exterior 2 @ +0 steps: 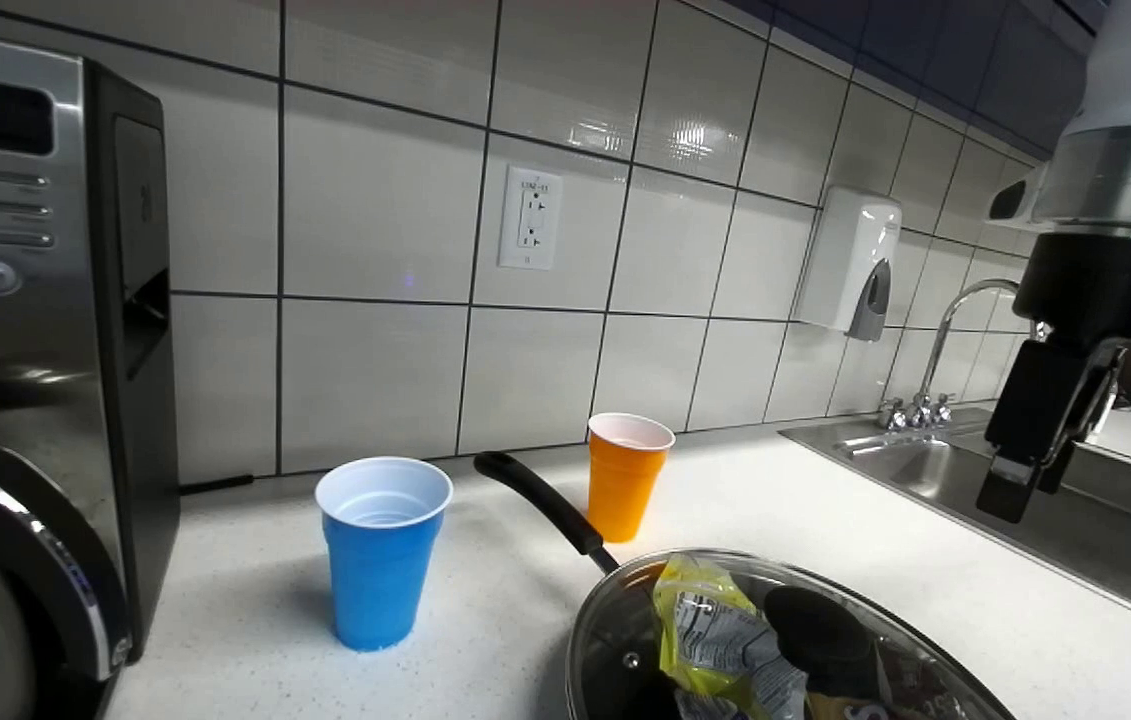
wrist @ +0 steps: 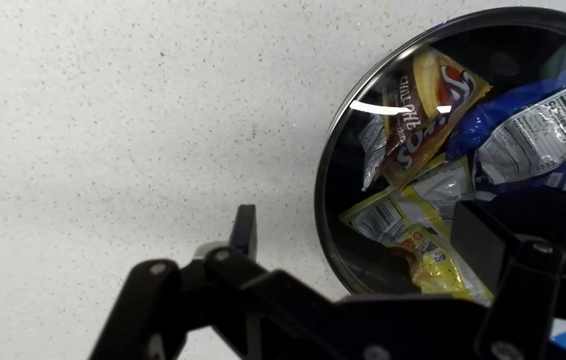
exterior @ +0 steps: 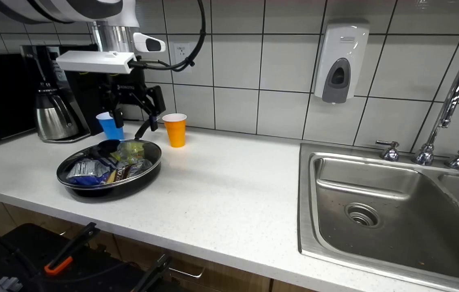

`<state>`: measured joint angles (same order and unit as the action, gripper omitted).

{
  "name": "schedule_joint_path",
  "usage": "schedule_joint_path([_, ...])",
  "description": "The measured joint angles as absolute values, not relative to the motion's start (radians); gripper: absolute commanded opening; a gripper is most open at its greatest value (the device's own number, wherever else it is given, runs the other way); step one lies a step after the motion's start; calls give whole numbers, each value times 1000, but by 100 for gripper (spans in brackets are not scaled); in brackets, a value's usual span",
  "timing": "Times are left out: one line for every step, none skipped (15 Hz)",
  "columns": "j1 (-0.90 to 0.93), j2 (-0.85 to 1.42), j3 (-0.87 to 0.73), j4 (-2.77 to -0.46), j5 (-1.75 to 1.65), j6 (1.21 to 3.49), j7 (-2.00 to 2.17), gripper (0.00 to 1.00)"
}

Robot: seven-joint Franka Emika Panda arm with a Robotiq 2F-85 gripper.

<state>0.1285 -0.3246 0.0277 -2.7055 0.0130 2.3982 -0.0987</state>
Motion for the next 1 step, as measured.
schedule_joint_path([129,-326,28,-2706,13,2398,-99,100])
